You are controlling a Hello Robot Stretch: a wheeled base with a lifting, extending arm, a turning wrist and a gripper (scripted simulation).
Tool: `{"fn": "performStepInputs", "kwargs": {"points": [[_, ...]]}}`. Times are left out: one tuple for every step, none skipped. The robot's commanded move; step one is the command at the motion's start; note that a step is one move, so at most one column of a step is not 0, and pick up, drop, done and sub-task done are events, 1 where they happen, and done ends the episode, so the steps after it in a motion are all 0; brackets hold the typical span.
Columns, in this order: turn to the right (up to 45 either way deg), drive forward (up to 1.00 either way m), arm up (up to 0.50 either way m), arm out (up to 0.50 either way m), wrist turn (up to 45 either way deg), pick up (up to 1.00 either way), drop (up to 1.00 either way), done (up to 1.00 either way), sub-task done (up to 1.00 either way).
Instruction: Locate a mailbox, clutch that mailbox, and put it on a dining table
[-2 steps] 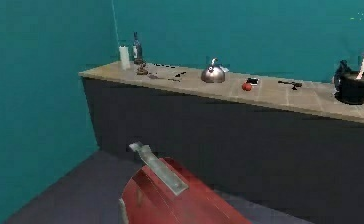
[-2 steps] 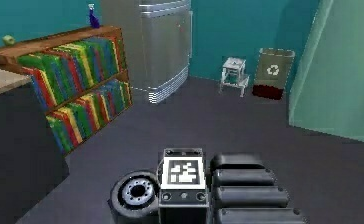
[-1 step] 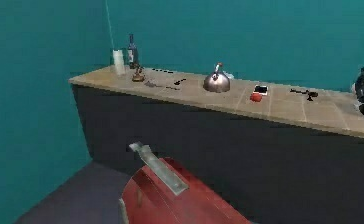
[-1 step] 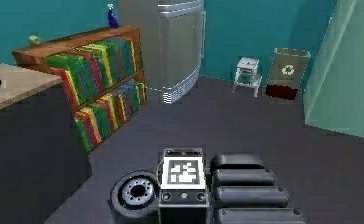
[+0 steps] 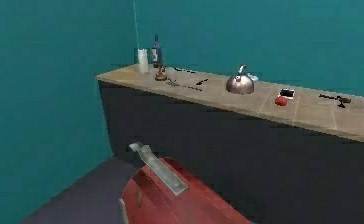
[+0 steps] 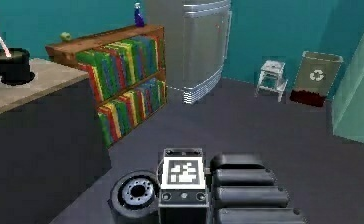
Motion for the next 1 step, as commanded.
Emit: {"fn": "performStepInputs", "kwargs": {"points": [[12.0,0.00,0.00,0.00,0.0,0.00,0.00,0.00,0.00]]}}
